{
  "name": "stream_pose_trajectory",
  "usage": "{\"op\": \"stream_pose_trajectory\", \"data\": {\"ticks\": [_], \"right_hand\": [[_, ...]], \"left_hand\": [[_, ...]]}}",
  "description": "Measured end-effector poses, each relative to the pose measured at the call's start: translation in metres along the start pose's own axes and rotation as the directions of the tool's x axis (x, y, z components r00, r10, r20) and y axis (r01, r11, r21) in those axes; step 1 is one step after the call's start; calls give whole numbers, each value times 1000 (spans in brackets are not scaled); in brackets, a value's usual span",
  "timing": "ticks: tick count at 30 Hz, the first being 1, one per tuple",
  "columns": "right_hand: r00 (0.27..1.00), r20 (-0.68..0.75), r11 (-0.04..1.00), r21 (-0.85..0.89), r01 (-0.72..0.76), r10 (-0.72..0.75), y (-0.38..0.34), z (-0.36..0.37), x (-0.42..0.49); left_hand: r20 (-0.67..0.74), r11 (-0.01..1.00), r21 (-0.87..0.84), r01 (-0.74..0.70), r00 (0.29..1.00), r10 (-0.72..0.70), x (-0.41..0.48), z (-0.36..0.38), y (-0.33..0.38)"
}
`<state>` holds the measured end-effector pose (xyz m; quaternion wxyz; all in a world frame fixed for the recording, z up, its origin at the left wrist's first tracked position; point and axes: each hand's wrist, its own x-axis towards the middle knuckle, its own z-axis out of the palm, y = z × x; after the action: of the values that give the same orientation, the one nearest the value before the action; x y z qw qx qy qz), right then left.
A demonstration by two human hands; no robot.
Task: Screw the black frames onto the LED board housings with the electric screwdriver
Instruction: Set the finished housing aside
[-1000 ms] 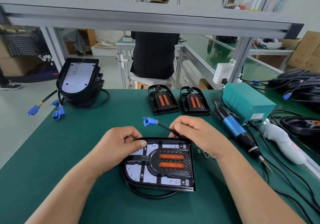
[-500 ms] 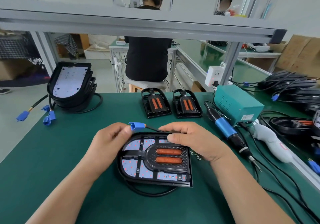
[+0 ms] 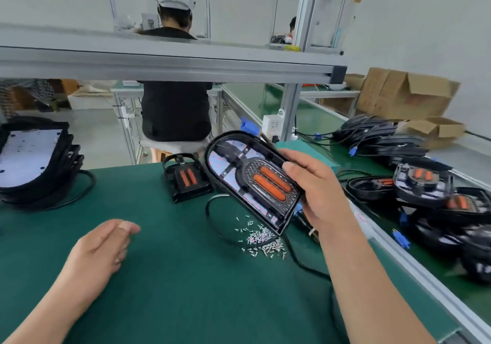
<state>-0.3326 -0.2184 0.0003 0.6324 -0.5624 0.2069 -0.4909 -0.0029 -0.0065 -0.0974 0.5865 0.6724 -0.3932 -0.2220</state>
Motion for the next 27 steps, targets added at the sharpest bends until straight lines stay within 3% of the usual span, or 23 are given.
{"op": "stream_pose_trajectory", "data": {"ticks": [6,12,15,20,23,27], "right_hand": [[960,-252,991,-71,110,-125,-39,-57,-10],[868,-434,970,-151,193,-240,-66,-112,-17],[778,-552,954,-171,247,-301,-77,-138,-20],[574,-737,930,-219,295,-356,-89,-178,-22],[468,-804,926,-268,265,-366,-94,-203,-24],[378,-841,920,-321,226,-386,-98,-218,-36]], "left_hand": [[54,999,18,28,998,-29,-2,-4,4],[128,995,-36,93,988,-88,4,3,4],[98,973,-105,206,976,-196,16,8,5],[15,966,-85,246,969,-245,25,12,-12],[-8,964,-83,253,967,-254,28,9,-18],[-31,963,-60,262,964,-265,33,11,-23]]}}
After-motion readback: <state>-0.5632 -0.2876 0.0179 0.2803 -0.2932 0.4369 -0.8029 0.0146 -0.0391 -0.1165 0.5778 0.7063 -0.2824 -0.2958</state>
